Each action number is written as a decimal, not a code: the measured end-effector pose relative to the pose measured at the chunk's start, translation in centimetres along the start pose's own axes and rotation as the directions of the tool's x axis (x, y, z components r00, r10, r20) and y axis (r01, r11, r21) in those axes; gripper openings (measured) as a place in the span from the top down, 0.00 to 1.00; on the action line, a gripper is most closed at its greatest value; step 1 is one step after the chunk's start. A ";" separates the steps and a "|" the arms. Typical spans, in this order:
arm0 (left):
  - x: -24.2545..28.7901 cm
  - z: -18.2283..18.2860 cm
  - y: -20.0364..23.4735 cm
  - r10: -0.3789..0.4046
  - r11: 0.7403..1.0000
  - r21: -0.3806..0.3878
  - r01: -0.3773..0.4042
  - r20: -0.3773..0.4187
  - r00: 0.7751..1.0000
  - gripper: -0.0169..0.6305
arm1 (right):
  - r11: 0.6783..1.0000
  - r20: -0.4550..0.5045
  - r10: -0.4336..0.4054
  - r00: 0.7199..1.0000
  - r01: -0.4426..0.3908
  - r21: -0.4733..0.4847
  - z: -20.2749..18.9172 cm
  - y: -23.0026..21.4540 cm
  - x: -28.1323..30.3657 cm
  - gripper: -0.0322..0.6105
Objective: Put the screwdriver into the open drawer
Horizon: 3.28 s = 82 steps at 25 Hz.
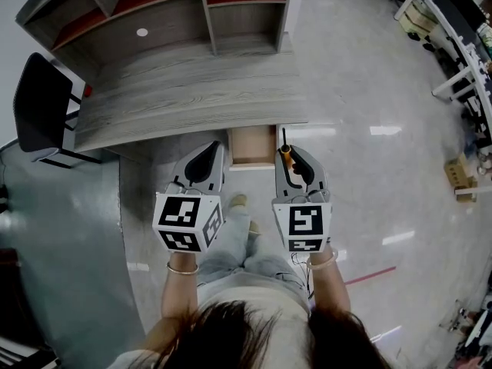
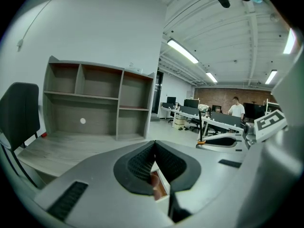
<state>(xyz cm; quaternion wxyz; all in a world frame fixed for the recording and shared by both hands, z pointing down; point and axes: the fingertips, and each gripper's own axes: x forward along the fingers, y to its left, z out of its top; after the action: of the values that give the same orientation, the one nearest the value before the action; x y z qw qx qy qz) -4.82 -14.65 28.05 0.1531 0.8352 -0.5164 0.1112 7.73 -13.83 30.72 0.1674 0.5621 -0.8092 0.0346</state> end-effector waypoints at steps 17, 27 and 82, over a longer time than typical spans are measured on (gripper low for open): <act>5.7 -1.3 5.0 -0.020 0.999 -0.033 0.018 -0.058 0.998 0.95 | 0.996 -0.110 0.026 0.994 -0.035 -0.080 -3.9 0.6 7.0 0.82; 8.5 -2.8 7.1 -0.031 0.998 -0.049 0.027 -0.087 0.996 0.95 | 0.990 -0.162 0.049 0.986 -0.070 -0.125 -6.6 1.6 10.1 0.82; 18.7 -15.9 12.0 -0.063 0.995 -0.091 0.045 -0.208 0.976 0.95 | 0.911 -0.466 0.093 0.880 -0.264 -0.316 -25.7 4.1 20.1 0.82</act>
<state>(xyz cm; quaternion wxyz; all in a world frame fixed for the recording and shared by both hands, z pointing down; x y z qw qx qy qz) -7.73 -29.27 50.91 0.2455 0.8252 -0.4785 0.1726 3.66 -24.06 61.69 0.4453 0.4192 -0.7908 0.0233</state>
